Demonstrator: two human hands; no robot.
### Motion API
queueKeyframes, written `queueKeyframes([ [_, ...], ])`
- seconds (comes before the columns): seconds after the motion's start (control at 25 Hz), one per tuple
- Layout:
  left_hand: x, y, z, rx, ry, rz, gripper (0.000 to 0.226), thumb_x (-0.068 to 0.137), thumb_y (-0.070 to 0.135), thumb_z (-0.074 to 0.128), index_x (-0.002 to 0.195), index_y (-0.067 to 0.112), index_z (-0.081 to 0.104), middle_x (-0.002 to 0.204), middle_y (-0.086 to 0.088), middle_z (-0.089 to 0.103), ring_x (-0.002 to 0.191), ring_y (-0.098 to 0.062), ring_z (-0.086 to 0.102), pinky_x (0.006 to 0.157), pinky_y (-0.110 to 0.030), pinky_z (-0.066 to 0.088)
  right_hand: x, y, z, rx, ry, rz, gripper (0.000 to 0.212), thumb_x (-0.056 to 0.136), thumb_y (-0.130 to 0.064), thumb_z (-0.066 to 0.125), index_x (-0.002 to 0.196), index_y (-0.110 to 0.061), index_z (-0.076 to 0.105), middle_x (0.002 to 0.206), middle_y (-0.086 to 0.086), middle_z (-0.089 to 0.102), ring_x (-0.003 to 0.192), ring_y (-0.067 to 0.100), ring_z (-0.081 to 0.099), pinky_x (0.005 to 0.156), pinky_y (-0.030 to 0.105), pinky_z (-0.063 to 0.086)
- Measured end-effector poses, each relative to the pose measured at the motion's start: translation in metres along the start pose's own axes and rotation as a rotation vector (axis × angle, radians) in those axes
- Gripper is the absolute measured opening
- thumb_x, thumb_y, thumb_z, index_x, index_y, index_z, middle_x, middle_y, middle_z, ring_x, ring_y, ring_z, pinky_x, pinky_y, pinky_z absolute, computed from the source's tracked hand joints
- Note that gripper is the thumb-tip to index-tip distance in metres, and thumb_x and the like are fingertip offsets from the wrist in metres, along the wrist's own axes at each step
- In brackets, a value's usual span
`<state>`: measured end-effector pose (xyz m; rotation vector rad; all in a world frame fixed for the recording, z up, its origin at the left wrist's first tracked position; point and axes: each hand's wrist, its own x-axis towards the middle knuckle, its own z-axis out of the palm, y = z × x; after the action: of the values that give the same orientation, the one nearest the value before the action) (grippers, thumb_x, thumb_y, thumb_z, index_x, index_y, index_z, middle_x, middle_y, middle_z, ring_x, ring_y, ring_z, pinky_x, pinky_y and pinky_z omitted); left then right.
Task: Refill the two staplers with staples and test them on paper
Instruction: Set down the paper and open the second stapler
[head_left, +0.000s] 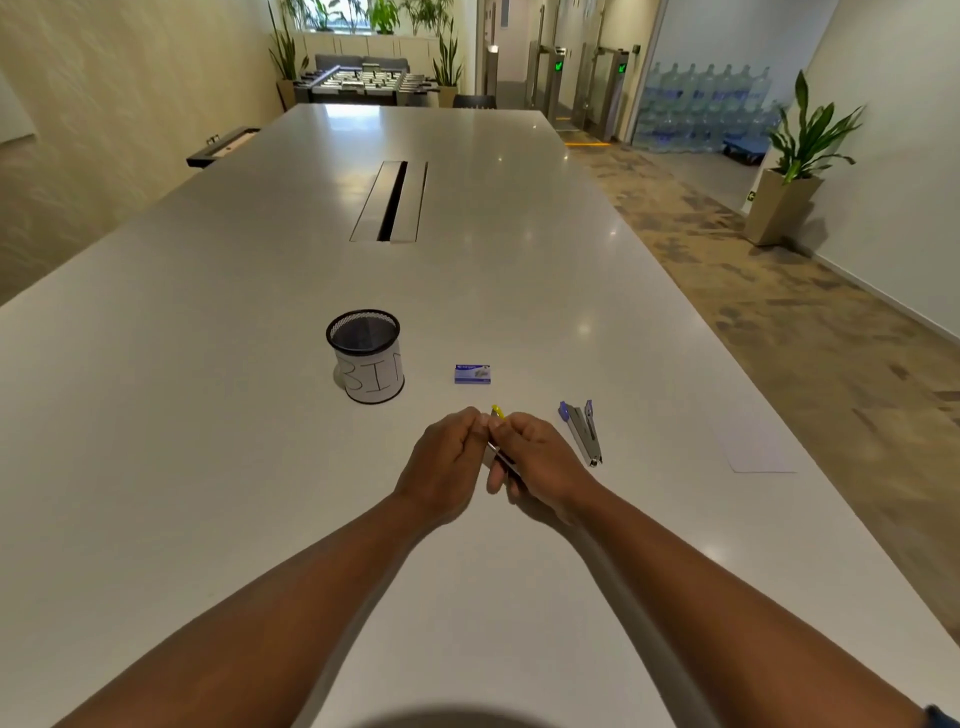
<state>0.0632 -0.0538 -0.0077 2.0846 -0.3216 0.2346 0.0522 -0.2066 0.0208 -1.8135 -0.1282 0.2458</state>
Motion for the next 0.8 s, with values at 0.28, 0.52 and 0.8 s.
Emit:
queueKeyframes([
  [0.28, -0.002, 0.004, 0.001, 0.088, 0.023, 0.01, 0.04, 0.106, 0.043, 0.031, 0.07, 0.03, 0.042, 0.061, 0.007, 0.05, 0.058, -0.016, 0.049, 0.055, -0.042, 0.043, -0.002, 0.01, 0.004, 0.034, 0.095, -0.04, 0.05, 0.104, -0.049, 0.044, 0.092, -0.001, 0.056, 0.064, 0.018, 0.071, 0.044, 0.026, 0.056, 0.046, 0.03, 0.044],
  [0.52, -0.004, 0.005, 0.001, 0.06, 0.064, 0.003, 0.044, 0.107, 0.041, 0.033, 0.072, 0.018, 0.044, 0.06, 0.007, 0.046, 0.055, -0.012, 0.041, 0.054, -0.036, 0.038, 0.003, 0.015, 0.003, 0.396, 0.222, -0.008, 0.046, 0.097, -0.057, 0.046, 0.093, -0.011, 0.046, 0.056, 0.014, 0.06, 0.042, 0.027, 0.058, 0.04, 0.027, 0.045],
  [0.8, 0.004, -0.001, -0.005, -0.218, 0.09, -0.157, 0.028, 0.107, 0.021, 0.047, 0.086, 0.008, 0.06, 0.077, -0.013, 0.062, 0.07, -0.014, 0.052, 0.067, -0.033, 0.045, -0.005, 0.024, 0.009, 0.442, 0.31, -0.168, 0.026, 0.095, -0.051, 0.057, 0.081, -0.029, 0.055, 0.071, 0.009, 0.066, 0.071, 0.03, 0.064, 0.067, 0.047, 0.051],
])
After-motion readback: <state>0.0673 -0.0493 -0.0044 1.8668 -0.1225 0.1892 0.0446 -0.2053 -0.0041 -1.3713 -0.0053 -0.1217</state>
